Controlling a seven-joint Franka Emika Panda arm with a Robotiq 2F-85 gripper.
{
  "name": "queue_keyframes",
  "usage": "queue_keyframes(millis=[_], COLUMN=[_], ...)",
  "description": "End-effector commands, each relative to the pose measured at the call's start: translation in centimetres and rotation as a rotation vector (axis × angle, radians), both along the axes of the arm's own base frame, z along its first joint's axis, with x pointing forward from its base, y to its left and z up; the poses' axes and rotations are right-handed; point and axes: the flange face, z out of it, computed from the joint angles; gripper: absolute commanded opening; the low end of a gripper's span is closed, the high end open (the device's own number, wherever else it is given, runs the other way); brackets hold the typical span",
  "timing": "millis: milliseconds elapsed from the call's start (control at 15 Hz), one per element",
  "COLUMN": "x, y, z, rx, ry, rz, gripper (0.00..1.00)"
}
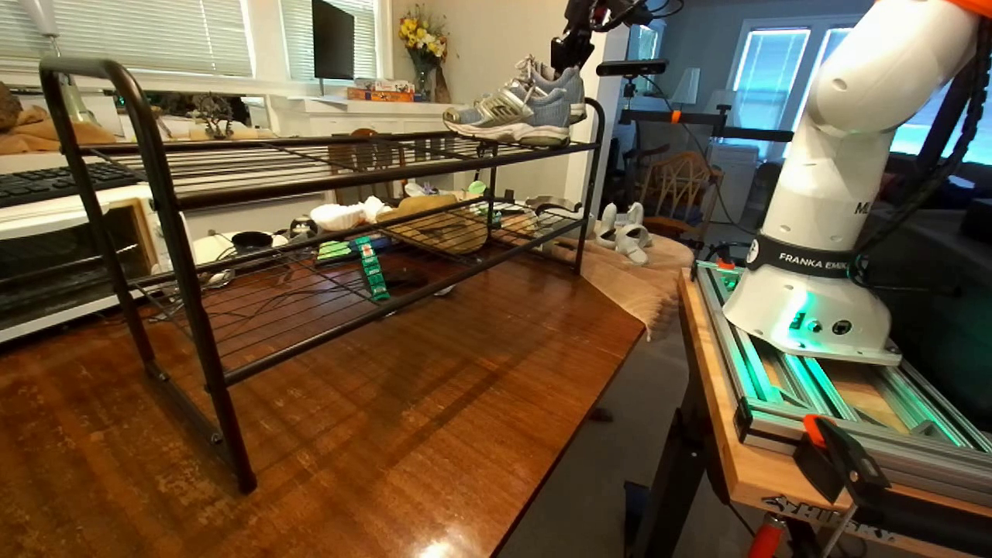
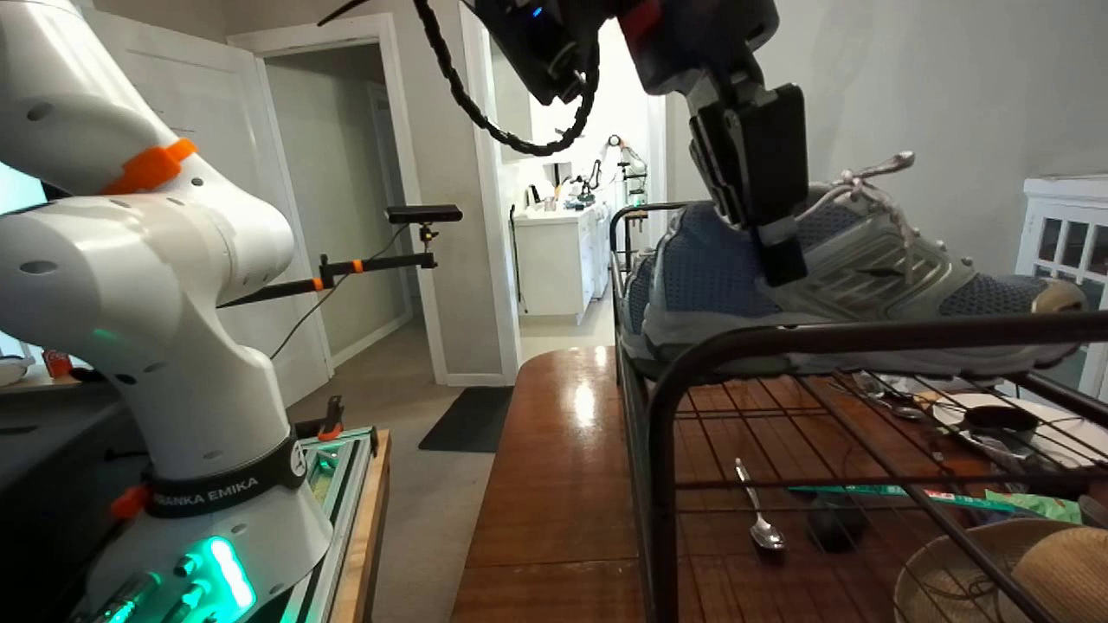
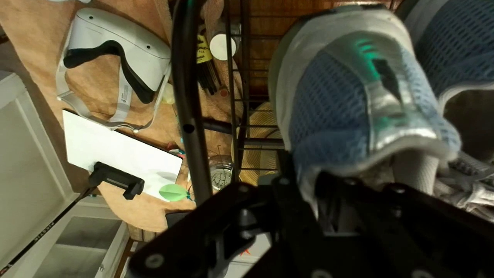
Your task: Move the shoe to the right
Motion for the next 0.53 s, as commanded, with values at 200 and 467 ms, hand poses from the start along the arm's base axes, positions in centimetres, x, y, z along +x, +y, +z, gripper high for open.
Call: queue_keyframes(millis=[200, 467], x=[0.3, 0.2], y=[0.2, 0.7], z=[0.5, 2.3], rx=[-0.017, 0.053], ry=[-0.031, -0.065], rz=[-0.006, -0.037], gripper=[0.74, 1.00])
